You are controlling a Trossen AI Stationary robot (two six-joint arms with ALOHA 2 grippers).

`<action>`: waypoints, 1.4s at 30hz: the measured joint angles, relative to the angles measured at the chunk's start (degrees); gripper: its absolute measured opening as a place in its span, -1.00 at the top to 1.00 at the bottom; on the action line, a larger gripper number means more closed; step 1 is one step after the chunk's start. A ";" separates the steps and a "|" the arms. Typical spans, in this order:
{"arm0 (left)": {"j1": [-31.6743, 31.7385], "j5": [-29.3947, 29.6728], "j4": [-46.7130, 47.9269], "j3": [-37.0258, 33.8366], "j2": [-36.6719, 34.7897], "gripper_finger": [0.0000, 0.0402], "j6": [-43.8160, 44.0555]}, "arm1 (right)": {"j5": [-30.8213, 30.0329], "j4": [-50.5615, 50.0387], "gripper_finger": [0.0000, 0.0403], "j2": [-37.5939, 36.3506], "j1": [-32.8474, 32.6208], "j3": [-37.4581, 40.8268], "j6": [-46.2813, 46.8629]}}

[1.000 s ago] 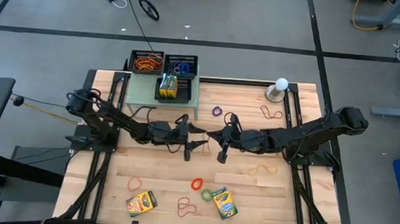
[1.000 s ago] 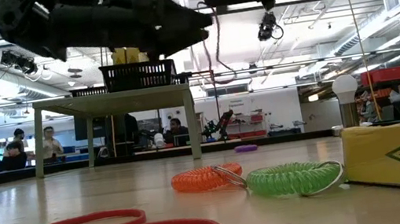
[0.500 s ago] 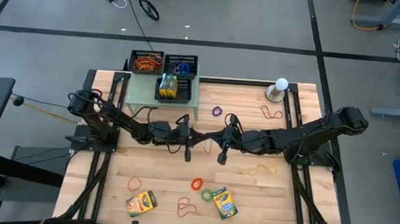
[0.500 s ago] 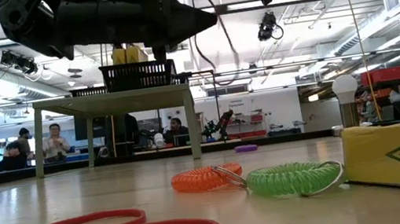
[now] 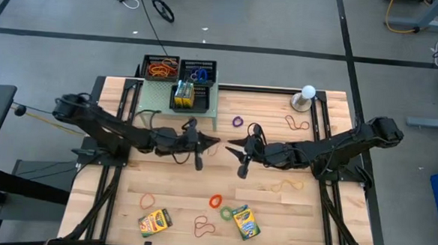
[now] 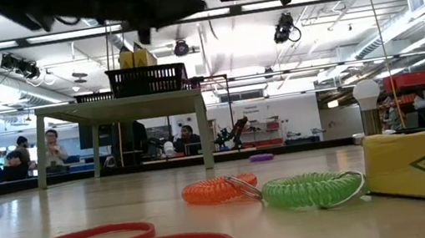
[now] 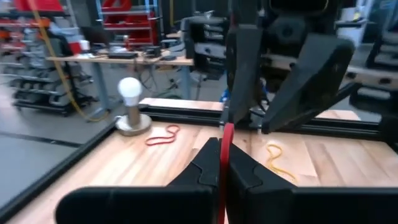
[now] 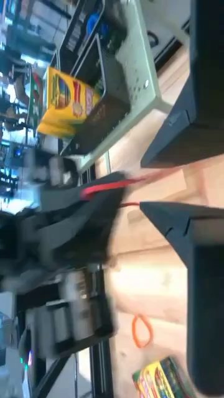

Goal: Pick & Place Office Desk Supplies
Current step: Put the red rubber band into the top left black bin on the shelf

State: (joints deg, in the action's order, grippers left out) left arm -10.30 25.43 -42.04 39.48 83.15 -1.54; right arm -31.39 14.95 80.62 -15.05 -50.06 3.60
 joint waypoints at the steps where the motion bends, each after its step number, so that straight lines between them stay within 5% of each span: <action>1: -0.32 1.10 1.81 0.00 -1.72 0.98 0.04 | -0.64 -0.12 0.44 0.00 0.00 0.00 -0.02; 8: -0.97 7.27 14.09 -0.02 -15.00 0.98 -0.77 | -2.01 -1.25 0.29 0.00 0.00 0.00 -1.02; 16: 1.63 13.83 25.71 4.99 -30.33 0.98 -11.90 | -1.97 -1.36 0.63 0.00 0.00 0.00 -3.24; 25: 20.98 17.12 30.02 7.56 -39.57 0.98 -18.60 | -0.72 -1.59 0.97 0.00 0.00 0.00 -4.17; 36: 52.72 -3.73 32.12 7.50 -35.05 0.98 -12.72 | 0.63 -1.76 0.97 0.00 0.00 -0.02 -4.48; 42: 62.27 -13.42 33.51 7.48 -27.68 0.98 -7.87 | 0.83 -2.07 0.96 0.00 0.00 -0.02 -4.48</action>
State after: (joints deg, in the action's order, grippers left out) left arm 51.98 12.01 -8.54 46.96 55.47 -9.41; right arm -30.56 12.87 80.62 -15.05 -50.09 -0.89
